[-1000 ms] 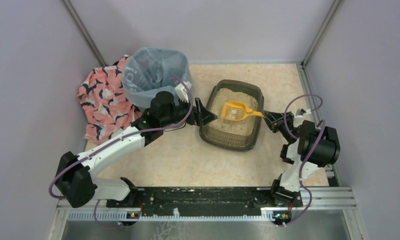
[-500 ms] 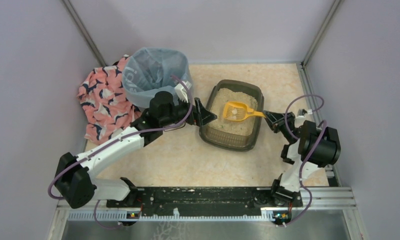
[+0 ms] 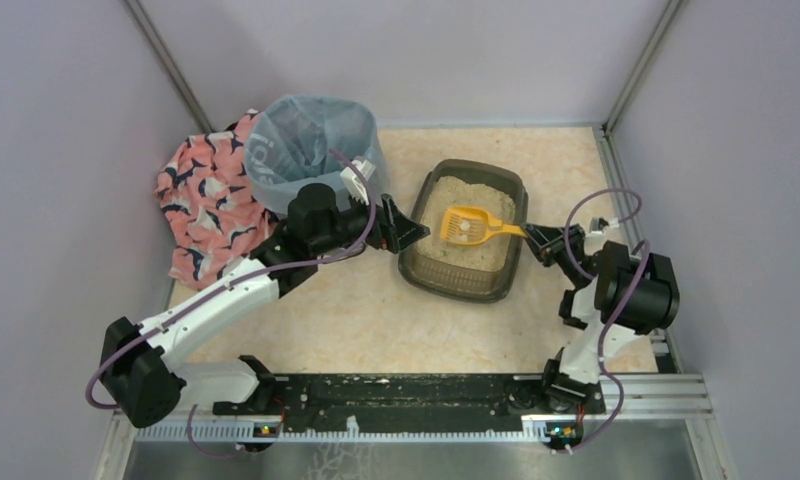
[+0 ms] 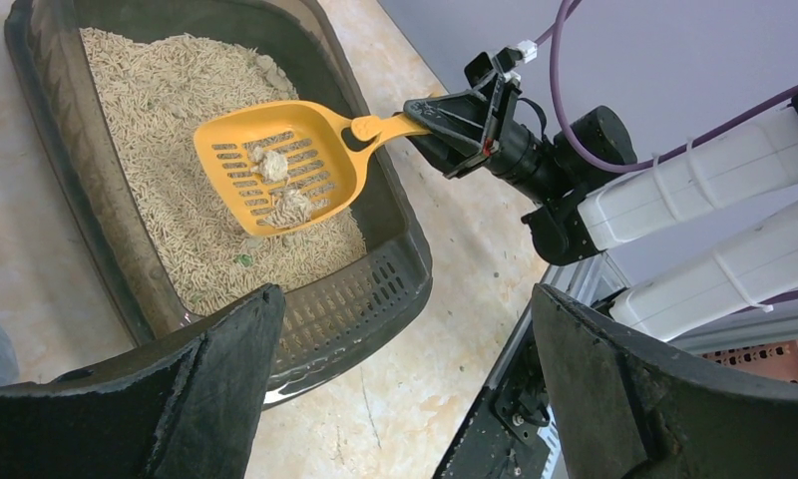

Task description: Clean the litter box

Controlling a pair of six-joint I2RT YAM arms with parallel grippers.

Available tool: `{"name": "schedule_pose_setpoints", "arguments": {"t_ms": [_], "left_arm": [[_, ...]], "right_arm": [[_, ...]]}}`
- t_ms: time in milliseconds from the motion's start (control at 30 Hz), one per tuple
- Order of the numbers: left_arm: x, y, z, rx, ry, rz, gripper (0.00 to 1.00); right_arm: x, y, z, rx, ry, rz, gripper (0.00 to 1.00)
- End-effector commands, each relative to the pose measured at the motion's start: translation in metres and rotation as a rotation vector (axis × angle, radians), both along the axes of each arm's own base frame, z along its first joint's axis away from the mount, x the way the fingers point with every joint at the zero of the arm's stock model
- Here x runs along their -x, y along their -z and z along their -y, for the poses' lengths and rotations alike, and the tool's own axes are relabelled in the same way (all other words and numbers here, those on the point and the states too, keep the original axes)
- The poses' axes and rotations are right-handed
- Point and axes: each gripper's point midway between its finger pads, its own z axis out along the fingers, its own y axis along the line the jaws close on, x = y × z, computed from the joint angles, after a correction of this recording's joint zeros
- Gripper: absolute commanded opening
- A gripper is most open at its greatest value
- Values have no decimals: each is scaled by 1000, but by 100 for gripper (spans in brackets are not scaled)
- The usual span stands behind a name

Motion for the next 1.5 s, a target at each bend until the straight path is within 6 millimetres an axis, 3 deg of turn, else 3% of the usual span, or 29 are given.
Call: {"name": "schedule_pose_setpoints", "arguments": {"t_ms": [0, 367, 633, 800, 967, 1100, 1200, 1467], "left_arm": [[5, -15, 1, 26, 23, 31, 99], [16, -71, -2, 45, 64, 103, 99], [4, -111, -43, -8, -131, 218, 99], [-12, -106, -66, -120, -239, 224, 99], [-17, -101, -84, -113, -294, 205, 99], [-23, -106, -112, -123, -398, 216, 99], [-23, -110, -128, -127, -438, 227, 99], [-15, -115, -145, -107, -481, 250, 99]], "right_arm": [[7, -47, 3, 63, 18, 212, 0], [13, -122, 1, -9, -7, 325, 0], [0, -168, -16, 144, -45, 298, 0], [-1, -211, -29, 132, -107, 347, 0], [-9, -242, -40, 126, -128, 359, 0], [-18, -262, -45, 122, -133, 371, 0], [-23, -262, -43, 135, -123, 367, 0], [-27, -222, -42, 97, -118, 305, 0]]}}
